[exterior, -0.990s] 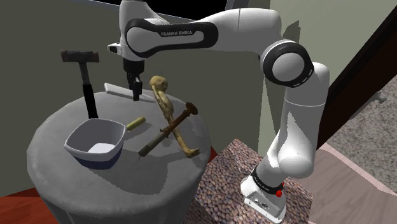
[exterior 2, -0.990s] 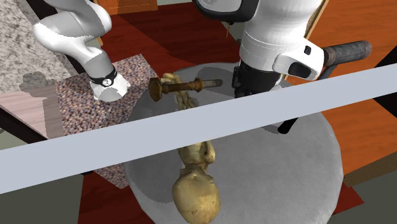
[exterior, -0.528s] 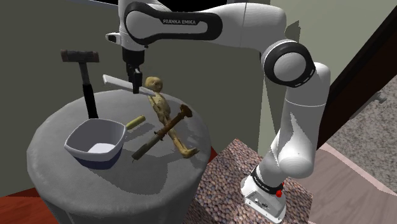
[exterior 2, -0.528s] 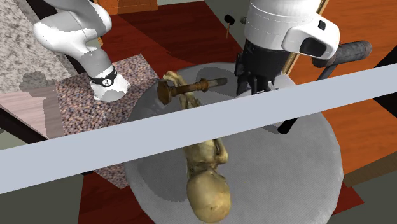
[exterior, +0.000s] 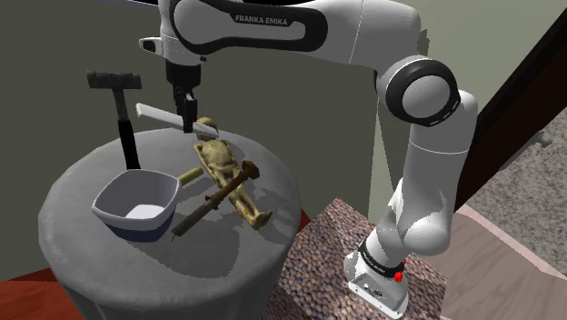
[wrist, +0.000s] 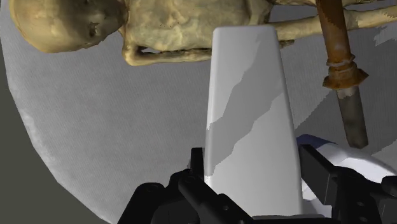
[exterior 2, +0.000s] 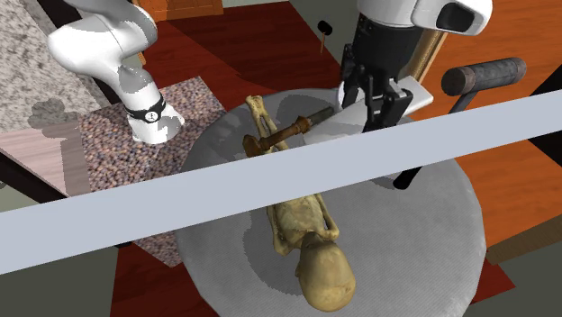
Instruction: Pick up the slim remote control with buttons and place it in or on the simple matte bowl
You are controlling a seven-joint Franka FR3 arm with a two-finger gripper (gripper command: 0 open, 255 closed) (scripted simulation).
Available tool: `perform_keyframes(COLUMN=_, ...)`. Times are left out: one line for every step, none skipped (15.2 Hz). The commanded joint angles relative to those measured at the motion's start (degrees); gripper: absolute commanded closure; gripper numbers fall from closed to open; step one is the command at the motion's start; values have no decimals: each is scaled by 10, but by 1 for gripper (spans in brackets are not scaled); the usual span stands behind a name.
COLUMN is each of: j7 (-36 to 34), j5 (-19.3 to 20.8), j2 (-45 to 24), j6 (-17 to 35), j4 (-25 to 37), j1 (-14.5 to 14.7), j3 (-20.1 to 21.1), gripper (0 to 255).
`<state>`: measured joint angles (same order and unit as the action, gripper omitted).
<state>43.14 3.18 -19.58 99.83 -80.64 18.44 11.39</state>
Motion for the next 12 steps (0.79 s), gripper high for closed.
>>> perform_keyframes(j7=-22, j5=3, j2=-3, j6=2, j4=1, j1=15, j3=7, gripper=255)
perform_keyframes(j7=-34, j5=4, j2=-1, j6=2, j4=-1, j1=23, j3=11, gripper=255)
perform_keyframes(j7=-46, j5=5, j2=0, j6=3, j4=-3, j1=31, j3=14, gripper=255)
perform_keyframes(j7=-58, j5=6, j2=0, j6=3, j4=-3, j1=40, j3=18, gripper=255)
perform_keyframes(j7=-71, j5=7, j2=-1, j6=3, j4=-3, j1=48, j3=22, gripper=255)
perform_keyframes(j7=-83, j5=9, j2=-2, j6=2, j4=-2, j1=57, j3=26, gripper=255)
perform_keyframes(j7=-95, j5=11, j2=-3, j6=1, j4=1, j1=65, j3=29, gripper=255)
perform_keyframes(j7=-107, j5=12, j2=-5, j6=0, j4=3, j1=74, j3=33, gripper=255)
perform_keyframes(j7=-120, j5=14, j2=-8, j6=-1, j4=7, j1=83, j3=37, gripper=255)
perform_keyframes(j7=-132, j5=16, j2=-11, j6=-2, j4=12, j1=92, j3=40, gripper=255)
perform_keyframes(j7=-144, j5=19, j2=-15, j6=-4, j4=17, j1=101, j3=44, gripper=255)
perform_keyframes(j7=-157, j5=21, j2=-20, j6=-7, j4=24, j1=111, j3=47, gripper=255)
